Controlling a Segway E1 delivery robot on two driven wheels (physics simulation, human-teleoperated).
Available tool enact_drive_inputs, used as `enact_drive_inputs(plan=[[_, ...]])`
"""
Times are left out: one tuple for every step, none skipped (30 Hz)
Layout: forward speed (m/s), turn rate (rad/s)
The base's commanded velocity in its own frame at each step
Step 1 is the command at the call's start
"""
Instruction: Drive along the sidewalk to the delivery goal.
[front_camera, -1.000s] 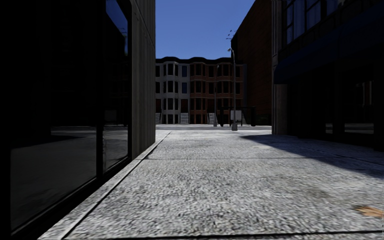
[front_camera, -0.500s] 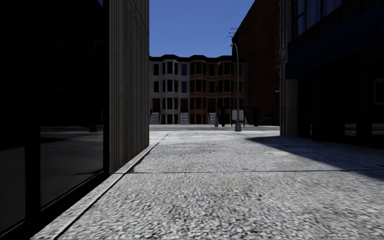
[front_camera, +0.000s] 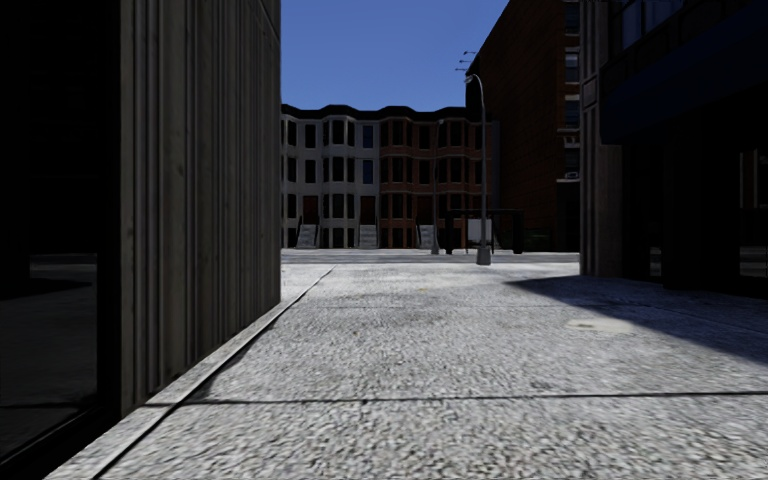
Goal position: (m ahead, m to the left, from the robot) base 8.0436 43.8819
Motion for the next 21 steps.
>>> enact_drive_inputs(plan=[[2.00, 0.00], [2.00, 0.00], [2.00, 0.00], [2.00, 0.00], [2.00, 0.00], [2.00, 0.00], [2.00, 0.00], [2.00, 0.00], [2.00, 0.00], [2.00, 0.00], [2.00, 0.00], [2.00, 0.00], [2.00, 0.00], [2.00, 0.00], [2.00, 0.00], [2.00, 0.00], [2.00, 0.00], [2.00, 0.00], [2.00, 0.00], [2.00, 0.00], [2.00, 0.00]])
